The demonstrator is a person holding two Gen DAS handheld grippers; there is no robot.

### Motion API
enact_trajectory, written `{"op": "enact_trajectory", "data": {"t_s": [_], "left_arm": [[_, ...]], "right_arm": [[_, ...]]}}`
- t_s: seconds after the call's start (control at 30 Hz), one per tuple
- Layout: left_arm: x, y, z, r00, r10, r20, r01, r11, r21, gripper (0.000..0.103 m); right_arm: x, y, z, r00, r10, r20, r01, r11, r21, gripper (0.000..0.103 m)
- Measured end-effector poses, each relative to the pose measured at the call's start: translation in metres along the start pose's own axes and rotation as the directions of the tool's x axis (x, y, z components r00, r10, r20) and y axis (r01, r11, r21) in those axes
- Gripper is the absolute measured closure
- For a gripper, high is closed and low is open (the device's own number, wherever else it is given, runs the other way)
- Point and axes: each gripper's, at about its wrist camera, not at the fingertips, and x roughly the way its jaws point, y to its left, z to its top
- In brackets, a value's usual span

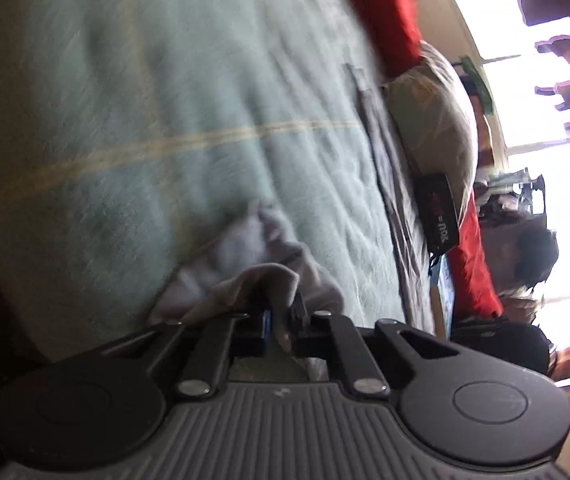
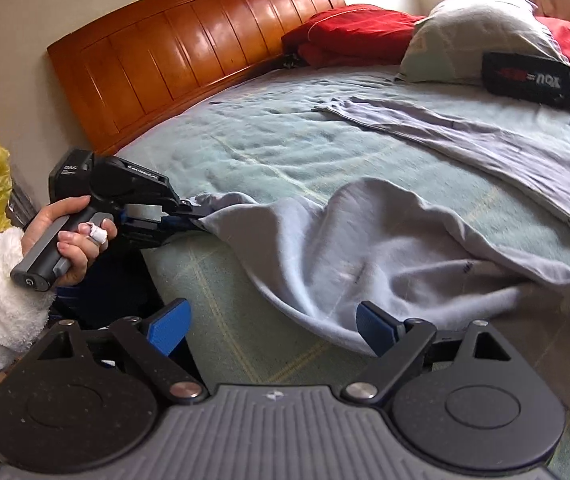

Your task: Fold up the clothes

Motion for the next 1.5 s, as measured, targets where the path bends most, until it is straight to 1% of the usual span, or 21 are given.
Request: {"op": "enact_trajectory", "data": {"t_s": [0.1, 0.23, 0.27, 0.33, 0.47, 0.5, 0.53, 0.6, 0.7, 0.77, 0.83, 0.87, 0.93, 1.0, 1.1, 1.27, 1.37, 1.4, 1.43, 1.47, 1.5], "left_arm": [[-0.007, -0.027, 0.005, 0.998, 0.038, 0.058, -0.045, 0.99, 0.136, 0.099], [-0.019, -0.072, 0.025, 0.987, 0.038, 0.158, -0.088, 0.942, 0.323, 0.099], [-0.023, -0.082, 0.032, 0.984, 0.026, 0.177, -0.09, 0.927, 0.365, 0.099], [-0.03, -0.103, 0.039, 0.977, -0.004, 0.214, -0.097, 0.883, 0.459, 0.099], [-0.033, -0.12, 0.036, 0.967, -0.029, 0.254, -0.137, 0.78, 0.611, 0.099], [-0.03, -0.117, 0.035, 0.97, -0.024, 0.241, -0.134, 0.777, 0.616, 0.099], [-0.027, -0.111, 0.034, 0.974, -0.015, 0.227, -0.131, 0.778, 0.615, 0.099], [-0.017, -0.088, 0.036, 0.982, 0.027, 0.187, -0.131, 0.809, 0.573, 0.098], [-0.003, -0.046, 0.04, 0.994, 0.064, 0.083, -0.095, 0.884, 0.457, 0.097], [-0.003, -0.024, 0.036, 0.997, 0.057, 0.043, -0.07, 0.913, 0.403, 0.087], [-0.004, -0.004, 0.033, 0.999, 0.042, 0.01, -0.043, 0.936, 0.349, 0.082], [-0.008, 0.002, 0.033, 1.0, 0.016, 0.015, -0.02, 0.945, 0.328, 0.078], [-0.016, 0.014, 0.037, 0.999, -0.032, 0.029, 0.023, 0.965, 0.26, 0.057], [-0.021, 0.023, 0.045, 0.997, -0.059, 0.055, 0.047, 0.98, 0.193, 0.049], [-0.019, 0.036, 0.056, 0.993, -0.095, 0.074, 0.088, 0.991, 0.097, 0.049], [-0.005, 0.047, 0.072, 0.985, -0.134, 0.106, 0.137, 0.99, -0.017, 0.05], [0.004, 0.038, 0.075, 0.989, -0.103, 0.109, 0.101, 0.995, 0.017, 0.051], [0.007, 0.031, 0.075, 0.991, -0.083, 0.107, 0.078, 0.996, 0.053, 0.055], [0.01, 0.023, 0.073, 0.993, -0.053, 0.107, 0.043, 0.994, 0.096, 0.066], [0.012, 0.013, 0.071, 0.993, 0.007, 0.116, -0.024, 0.988, 0.153, 0.076], [0.014, 0.004, 0.068, 0.99, 0.062, 0.128, -0.088, 0.973, 0.212, 0.093]], "right_arm": [[-0.003, -0.001, -0.001, 1.0, -0.002, 0.01, 0.002, 1.0, 0.002, 0.01], [-0.007, -0.002, -0.001, 1.0, -0.002, 0.027, 0.002, 1.0, 0.006, 0.01], [-0.008, -0.002, -0.001, 1.0, -0.002, 0.031, 0.002, 1.0, 0.007, 0.01], [-0.008, -0.003, -0.001, 1.0, -0.001, 0.029, 0.001, 1.0, 0.011, 0.01], [-0.005, -0.006, -0.002, 1.0, -0.012, 0.021, 0.011, 1.0, 0.023, 0.01], [-0.005, -0.007, -0.002, 1.0, -0.015, 0.019, 0.015, 1.0, 0.026, 0.01], [-0.004, -0.008, -0.002, 1.0, -0.018, 0.017, 0.018, 0.999, 0.03, 0.01], [-0.003, -0.01, -0.002, 1.0, -0.024, 0.014, 0.023, 0.999, 0.039, 0.01], [0.001, -0.013, 0.0, 1.0, -0.026, 0.008, 0.025, 0.998, 0.049, 0.01], [0.002, -0.013, 0.0, 1.0, -0.029, 0.004, 0.029, 0.999, 0.044, 0.009], [0.003, -0.013, 0.0, 1.0, -0.031, 0.0, 0.031, 0.999, 0.043, 0.009], [0.004, -0.013, 0.0, 0.999, -0.032, -0.003, 0.032, 0.998, 0.045, 0.009], [0.005, -0.013, 0.001, 0.999, -0.034, -0.008, 0.034, 0.998, 0.048, 0.009], [0.007, -0.013, 0.001, 0.999, -0.038, -0.013, 0.039, 0.998, 0.05, 0.009], [0.008, -0.011, 0.001, 0.999, -0.04, -0.013, 0.04, 0.998, 0.045, 0.008], [0.011, -0.012, 0.002, 0.998, -0.052, -0.021, 0.053, 0.997, 0.049, 0.006], [0.012, -0.01, 0.003, 0.998, -0.054, -0.023, 0.055, 0.998, 0.043, 0.006], [0.012, -0.01, 0.003, 0.998, -0.055, -0.023, 0.056, 0.998, 0.04, 0.006], [0.013, -0.009, 0.003, 0.998, -0.056, -0.024, 0.057, 0.998, 0.038, 0.006], [0.014, -0.009, 0.003, 0.998, -0.058, -0.025, 0.059, 0.998, 0.037, 0.006], [0.014, -0.009, 0.003, 0.998, -0.061, -0.025, 0.061, 0.997, 0.036, 0.006]]}}
